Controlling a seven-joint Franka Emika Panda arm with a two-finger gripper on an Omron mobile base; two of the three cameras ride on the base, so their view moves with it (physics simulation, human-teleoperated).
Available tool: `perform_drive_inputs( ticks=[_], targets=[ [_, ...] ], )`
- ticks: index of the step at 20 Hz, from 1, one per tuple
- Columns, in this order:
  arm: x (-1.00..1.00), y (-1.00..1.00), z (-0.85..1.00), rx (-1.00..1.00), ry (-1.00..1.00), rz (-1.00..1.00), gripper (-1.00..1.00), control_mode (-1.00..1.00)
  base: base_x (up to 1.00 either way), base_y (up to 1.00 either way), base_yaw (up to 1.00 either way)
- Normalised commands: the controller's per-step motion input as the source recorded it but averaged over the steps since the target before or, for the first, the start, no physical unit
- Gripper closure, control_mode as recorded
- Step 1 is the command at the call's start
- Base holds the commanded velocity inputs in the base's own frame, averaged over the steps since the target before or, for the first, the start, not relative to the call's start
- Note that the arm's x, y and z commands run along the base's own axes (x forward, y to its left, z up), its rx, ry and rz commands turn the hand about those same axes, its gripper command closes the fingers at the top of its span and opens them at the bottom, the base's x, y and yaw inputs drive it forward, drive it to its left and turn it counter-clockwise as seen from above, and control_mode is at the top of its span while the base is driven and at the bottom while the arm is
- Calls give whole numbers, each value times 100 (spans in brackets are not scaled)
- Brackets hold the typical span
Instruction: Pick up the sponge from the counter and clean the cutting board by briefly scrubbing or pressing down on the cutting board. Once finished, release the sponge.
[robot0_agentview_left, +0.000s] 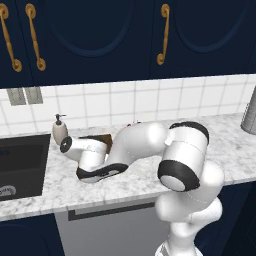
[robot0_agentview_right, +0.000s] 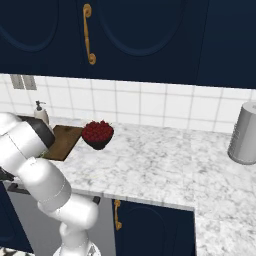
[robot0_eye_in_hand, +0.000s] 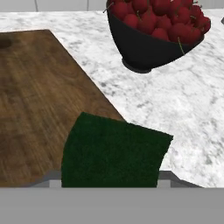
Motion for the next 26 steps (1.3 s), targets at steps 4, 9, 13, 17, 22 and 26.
perform_drive_inputs(
  ticks=[4, 9, 13, 17, 22, 26],
  targets=[
    [12, 21, 0, -6, 0, 0, 100, -100, 0, 0, 0],
    [12, 26, -16, -5, 0, 0, 100, -100, 0, 0, 0],
    [20, 10, -21, -4, -4, 0, 100, -100, 0, 0, 0],
    [23, 0, -23, 0, -6, 0, 100, -100, 0, 0, 0],
    [38, 0, -2, 0, 0, 0, 100, -100, 0, 0, 0],
    [29, 0, -11, 0, 0, 0, 100, -100, 0, 0, 0]
  ],
)
